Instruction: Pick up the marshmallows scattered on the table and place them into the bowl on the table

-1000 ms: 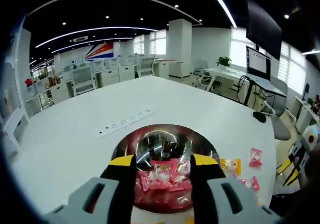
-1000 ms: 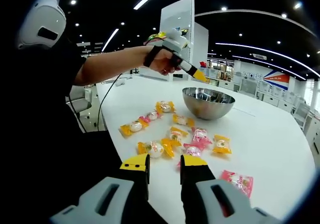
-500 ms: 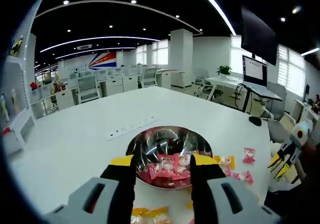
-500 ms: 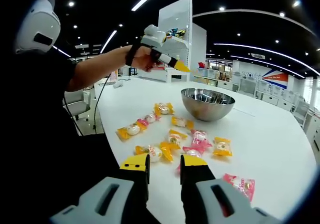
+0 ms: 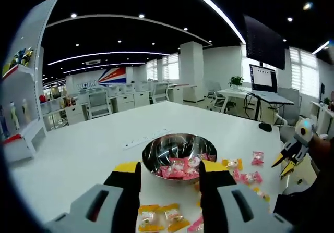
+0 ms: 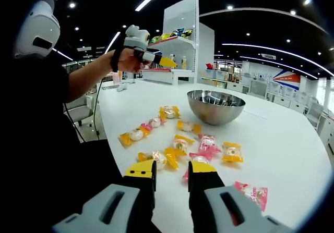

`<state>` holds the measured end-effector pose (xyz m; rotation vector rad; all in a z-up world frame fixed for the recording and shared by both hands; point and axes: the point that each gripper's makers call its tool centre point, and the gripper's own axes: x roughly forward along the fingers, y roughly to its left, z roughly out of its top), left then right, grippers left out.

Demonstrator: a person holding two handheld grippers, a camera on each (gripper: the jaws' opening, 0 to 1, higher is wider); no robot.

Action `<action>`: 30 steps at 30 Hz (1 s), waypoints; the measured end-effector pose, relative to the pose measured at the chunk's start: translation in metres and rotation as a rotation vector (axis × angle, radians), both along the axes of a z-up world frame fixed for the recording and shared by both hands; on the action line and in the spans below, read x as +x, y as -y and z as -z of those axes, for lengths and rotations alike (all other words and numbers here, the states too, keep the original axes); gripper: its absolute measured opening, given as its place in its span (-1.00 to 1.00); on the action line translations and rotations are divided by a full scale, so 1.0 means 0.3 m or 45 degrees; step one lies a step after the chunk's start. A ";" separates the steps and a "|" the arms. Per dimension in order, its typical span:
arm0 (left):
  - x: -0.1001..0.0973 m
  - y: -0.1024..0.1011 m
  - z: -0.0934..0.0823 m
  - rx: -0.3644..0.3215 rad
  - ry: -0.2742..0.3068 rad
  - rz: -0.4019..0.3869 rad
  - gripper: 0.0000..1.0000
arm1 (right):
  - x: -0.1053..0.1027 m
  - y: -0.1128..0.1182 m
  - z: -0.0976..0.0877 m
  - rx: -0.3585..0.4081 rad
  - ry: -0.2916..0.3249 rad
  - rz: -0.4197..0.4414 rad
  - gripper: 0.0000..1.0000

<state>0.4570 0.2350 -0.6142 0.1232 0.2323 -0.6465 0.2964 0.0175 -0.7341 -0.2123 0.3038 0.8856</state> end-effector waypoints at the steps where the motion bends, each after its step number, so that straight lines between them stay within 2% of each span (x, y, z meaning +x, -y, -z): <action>1: -0.009 0.000 -0.001 -0.003 0.006 0.001 -0.09 | 0.002 0.002 -0.001 0.002 -0.001 0.002 -0.50; 9: -0.127 -0.028 -0.013 -0.022 0.052 0.009 -0.09 | 0.024 0.021 -0.011 0.005 0.000 0.031 -0.50; 15: -0.229 -0.051 -0.036 -0.062 0.120 0.002 -0.09 | 0.043 0.026 -0.009 -0.018 -0.003 0.031 -0.49; 26: -0.380 -0.076 0.028 -0.150 0.131 0.035 -0.03 | 0.076 0.033 -0.033 -0.031 0.012 0.031 -0.49; 30: -0.427 -0.089 0.088 -0.156 0.068 0.055 0.00 | 0.079 0.031 -0.035 -0.043 0.017 0.022 -0.49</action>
